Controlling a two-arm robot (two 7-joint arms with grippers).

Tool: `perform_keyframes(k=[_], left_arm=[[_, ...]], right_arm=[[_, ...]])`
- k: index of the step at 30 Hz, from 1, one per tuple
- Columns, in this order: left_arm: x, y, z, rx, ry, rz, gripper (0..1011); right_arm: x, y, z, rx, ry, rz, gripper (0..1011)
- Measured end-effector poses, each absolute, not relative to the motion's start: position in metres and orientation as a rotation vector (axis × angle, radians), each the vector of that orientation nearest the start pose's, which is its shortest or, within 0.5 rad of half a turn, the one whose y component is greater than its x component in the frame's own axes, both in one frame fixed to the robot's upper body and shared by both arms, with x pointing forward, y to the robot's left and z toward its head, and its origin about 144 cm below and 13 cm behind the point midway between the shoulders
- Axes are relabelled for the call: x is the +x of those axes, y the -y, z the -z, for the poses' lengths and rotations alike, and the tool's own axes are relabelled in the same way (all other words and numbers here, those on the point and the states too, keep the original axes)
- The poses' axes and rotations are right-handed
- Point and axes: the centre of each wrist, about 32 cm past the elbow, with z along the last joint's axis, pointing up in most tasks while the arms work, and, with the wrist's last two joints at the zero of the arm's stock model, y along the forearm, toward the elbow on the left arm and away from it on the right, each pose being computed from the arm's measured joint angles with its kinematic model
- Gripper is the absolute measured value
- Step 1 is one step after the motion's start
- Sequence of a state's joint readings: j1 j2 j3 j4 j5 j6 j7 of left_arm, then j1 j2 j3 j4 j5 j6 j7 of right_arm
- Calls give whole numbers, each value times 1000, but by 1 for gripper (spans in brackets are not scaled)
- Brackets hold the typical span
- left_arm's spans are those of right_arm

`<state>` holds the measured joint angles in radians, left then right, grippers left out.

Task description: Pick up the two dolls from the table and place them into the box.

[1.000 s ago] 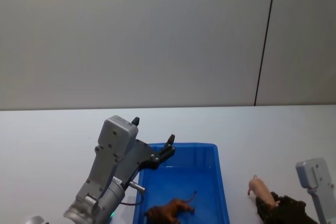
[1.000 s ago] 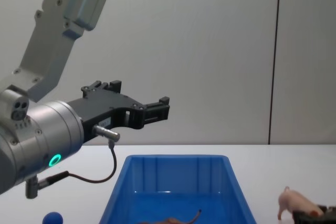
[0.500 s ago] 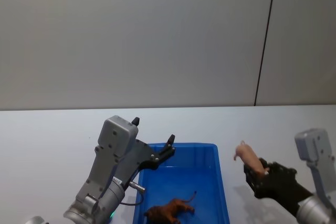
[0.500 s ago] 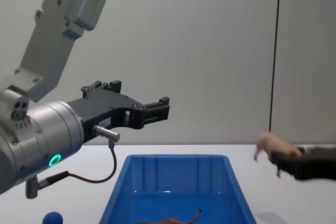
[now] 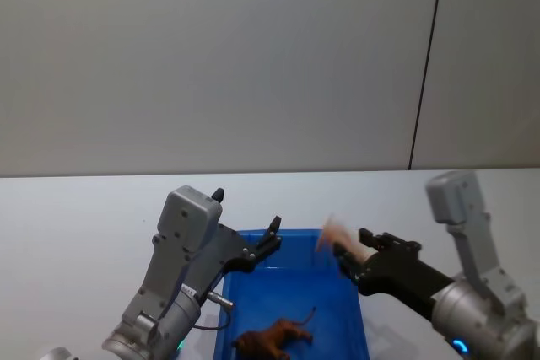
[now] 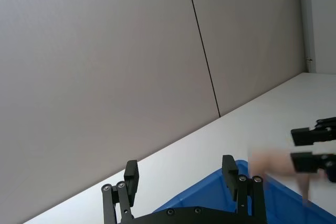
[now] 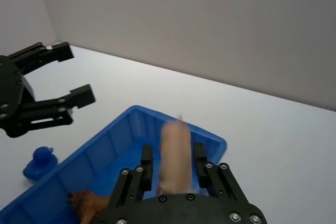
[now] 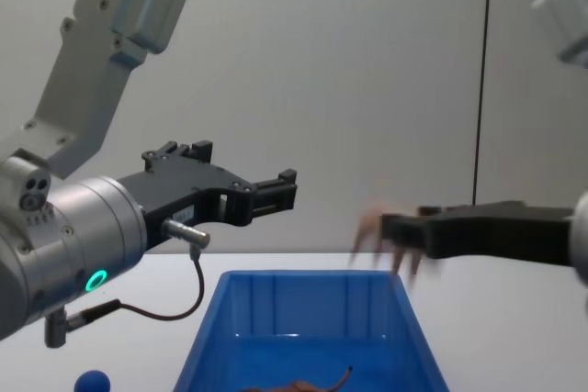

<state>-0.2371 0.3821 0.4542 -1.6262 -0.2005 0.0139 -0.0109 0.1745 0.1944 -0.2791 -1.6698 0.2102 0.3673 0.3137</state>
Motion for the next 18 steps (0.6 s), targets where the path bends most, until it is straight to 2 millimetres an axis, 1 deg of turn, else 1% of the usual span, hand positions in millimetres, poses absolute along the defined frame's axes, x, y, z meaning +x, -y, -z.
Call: perform_keyframes(k=[1, 2, 6, 7, 8, 9, 10, 12, 13, 17, 18], left_arm=[[492, -198, -1204, 61, 268, -1124, 1001], [492, -198, -1204, 61, 268, -1124, 1001], [492, -198, -1204, 61, 268, -1124, 1001], [492, -198, -1204, 61, 268, -1124, 1001], [492, -198, -1204, 61, 268, -1124, 1001], [492, -198, -1204, 61, 268, -1124, 1001], [492, -198, -1204, 61, 268, -1124, 1001], [492, -198, -1204, 61, 267, -1124, 1001], [492, -198, -1204, 61, 268, -1124, 1001], [492, -198, -1204, 61, 268, -1124, 1001], [492, -198, -1204, 61, 268, -1124, 1001]], right_arm=[[491, 188, -1217, -135, -100, 957, 446], [492, 186, -1217, -138, -104, 950, 488], [497, 178, -1216, -147, -118, 923, 601], [499, 176, -1216, -151, -121, 915, 652], [500, 174, -1216, -152, -123, 911, 673], [500, 174, -1216, -154, -124, 909, 733], [501, 173, -1216, -156, -125, 905, 733], [502, 173, -1216, -159, -124, 902, 787], [502, 173, -1216, -159, -124, 902, 845], [502, 178, -1215, -165, -117, 908, 914], [502, 179, -1214, -167, -116, 910, 960]])
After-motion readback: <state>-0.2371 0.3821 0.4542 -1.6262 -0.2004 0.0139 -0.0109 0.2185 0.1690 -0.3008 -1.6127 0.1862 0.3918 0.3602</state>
